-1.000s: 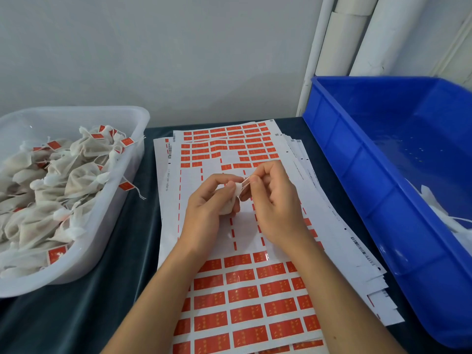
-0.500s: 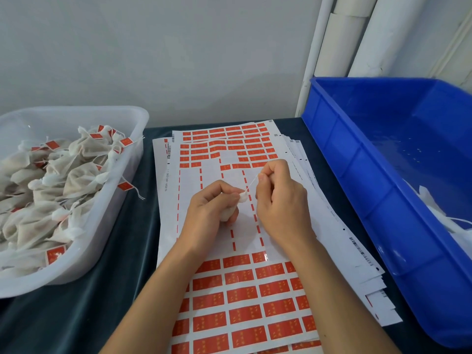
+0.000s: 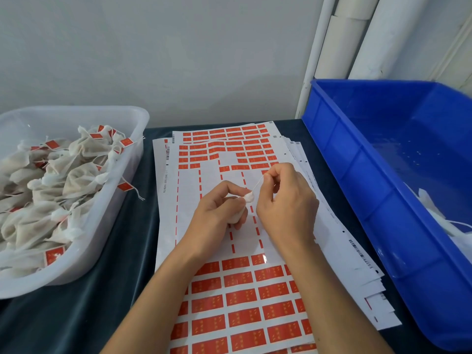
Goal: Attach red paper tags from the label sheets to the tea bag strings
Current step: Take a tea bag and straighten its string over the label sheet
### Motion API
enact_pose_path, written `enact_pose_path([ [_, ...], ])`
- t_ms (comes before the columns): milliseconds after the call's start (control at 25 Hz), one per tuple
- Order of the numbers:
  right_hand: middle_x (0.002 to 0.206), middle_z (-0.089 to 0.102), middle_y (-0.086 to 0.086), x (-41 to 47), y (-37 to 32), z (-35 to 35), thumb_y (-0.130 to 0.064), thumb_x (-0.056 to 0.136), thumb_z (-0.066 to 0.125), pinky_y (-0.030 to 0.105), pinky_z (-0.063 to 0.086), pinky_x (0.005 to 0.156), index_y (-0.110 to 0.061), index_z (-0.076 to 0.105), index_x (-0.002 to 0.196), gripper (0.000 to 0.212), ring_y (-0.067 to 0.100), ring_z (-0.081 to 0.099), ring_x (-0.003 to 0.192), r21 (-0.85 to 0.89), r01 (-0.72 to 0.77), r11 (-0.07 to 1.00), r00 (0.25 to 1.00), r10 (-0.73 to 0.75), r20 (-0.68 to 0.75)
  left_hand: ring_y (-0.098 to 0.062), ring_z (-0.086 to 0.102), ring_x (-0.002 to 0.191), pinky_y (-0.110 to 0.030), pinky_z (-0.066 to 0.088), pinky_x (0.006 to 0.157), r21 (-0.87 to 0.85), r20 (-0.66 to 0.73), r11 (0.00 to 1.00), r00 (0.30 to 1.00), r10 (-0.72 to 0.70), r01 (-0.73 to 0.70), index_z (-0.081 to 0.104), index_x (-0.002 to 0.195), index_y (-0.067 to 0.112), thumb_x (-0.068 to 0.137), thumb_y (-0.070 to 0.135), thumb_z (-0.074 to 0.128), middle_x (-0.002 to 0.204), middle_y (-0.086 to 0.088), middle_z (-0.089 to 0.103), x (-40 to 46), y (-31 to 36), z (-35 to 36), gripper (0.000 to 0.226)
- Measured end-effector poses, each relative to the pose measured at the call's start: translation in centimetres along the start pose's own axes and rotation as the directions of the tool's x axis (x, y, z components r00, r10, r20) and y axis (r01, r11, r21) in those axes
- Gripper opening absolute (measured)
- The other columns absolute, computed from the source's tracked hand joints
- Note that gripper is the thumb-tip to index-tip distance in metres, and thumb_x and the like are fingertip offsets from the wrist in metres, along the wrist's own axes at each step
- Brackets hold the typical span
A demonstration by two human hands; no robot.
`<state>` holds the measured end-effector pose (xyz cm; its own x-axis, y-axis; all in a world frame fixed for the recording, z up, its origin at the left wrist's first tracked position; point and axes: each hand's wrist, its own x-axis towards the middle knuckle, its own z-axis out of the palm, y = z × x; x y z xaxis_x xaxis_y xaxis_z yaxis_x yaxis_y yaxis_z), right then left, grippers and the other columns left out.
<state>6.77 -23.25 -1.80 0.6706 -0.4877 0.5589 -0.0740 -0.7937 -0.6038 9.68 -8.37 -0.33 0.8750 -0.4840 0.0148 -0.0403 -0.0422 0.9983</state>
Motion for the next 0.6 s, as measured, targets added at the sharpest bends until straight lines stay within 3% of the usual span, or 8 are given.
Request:
enact_pose_path([
  [120,0.101,0.070,-0.008,0.1,0.2,-0.1,-0.033,0.100,0.064,0.023,0.052,0.070,-0.026,0.057,0.102,0.010,0.008,0.062,0.080,0.024,0.019,1.000,0.999,-0.020,0.027,-0.018,0.062,0.067,-0.026,0.055,0.071,0.016,0.002,1.000,1.000,-0.025,0.025,0.068,0.104,0.024,0.099,0.032,0.057,0.073,-0.006,0.067,-0.2,-0.1,-0.3,0.015],
  [240,0.099,0.067,-0.014,0.4,0.8,-0.2,-0.038,0.103,0.058,0.016,0.049,0.070,-0.030,0.055,0.101,0.008,0.005,0.064,0.081,0.084,0.016,0.996,0.994,-0.025,0.106,-0.019,0.073,0.084,-0.034,0.061,0.085,0.061,0.032,0.997,0.998,-0.046,0.044,0.069,0.114,0.033,0.107,0.017,0.050,0.084,-0.005,0.076,-0.2,-0.4,-0.5,0.025],
  [320,0.098,0.065,-0.018,0.6,1.0,-0.2,-0.043,0.103,0.055,0.011,0.046,0.071,-0.033,0.055,0.102,0.010,-0.001,0.063,0.084,0.120,0.004,0.993,0.986,-0.024,0.165,-0.021,0.074,0.092,-0.033,0.062,0.088,0.057,0.054,0.997,0.997,-0.046,0.043,0.070,0.115,0.033,0.104,0.020,0.051,0.088,-0.004,0.078,-0.2,-0.3,-0.3,0.026],
  [440,0.097,0.064,-0.022,0.4,0.7,-0.4,-0.048,0.100,0.050,0.008,0.042,0.069,-0.035,0.054,0.102,0.014,-0.005,0.061,0.079,0.108,0.039,0.993,0.984,-0.057,0.166,-0.016,0.074,0.082,-0.031,0.062,0.082,0.098,-0.007,0.995,1.000,-0.029,0.030,0.073,0.103,0.031,0.106,0.032,0.052,0.078,0.002,0.075,-0.1,-0.3,0.0,0.021],
  [600,0.097,0.067,-0.019,0.3,0.6,-0.6,-0.048,0.099,0.053,0.009,0.045,0.069,-0.033,0.056,0.101,0.015,-0.001,0.062,0.075,0.111,0.084,0.990,0.989,-0.096,0.108,-0.016,0.064,0.064,-0.031,0.059,0.074,0.150,-0.039,0.988,0.999,-0.038,0.043,0.072,0.090,0.029,0.108,0.031,0.050,0.065,0.003,0.065,0.2,-0.5,0.1,0.029],
])
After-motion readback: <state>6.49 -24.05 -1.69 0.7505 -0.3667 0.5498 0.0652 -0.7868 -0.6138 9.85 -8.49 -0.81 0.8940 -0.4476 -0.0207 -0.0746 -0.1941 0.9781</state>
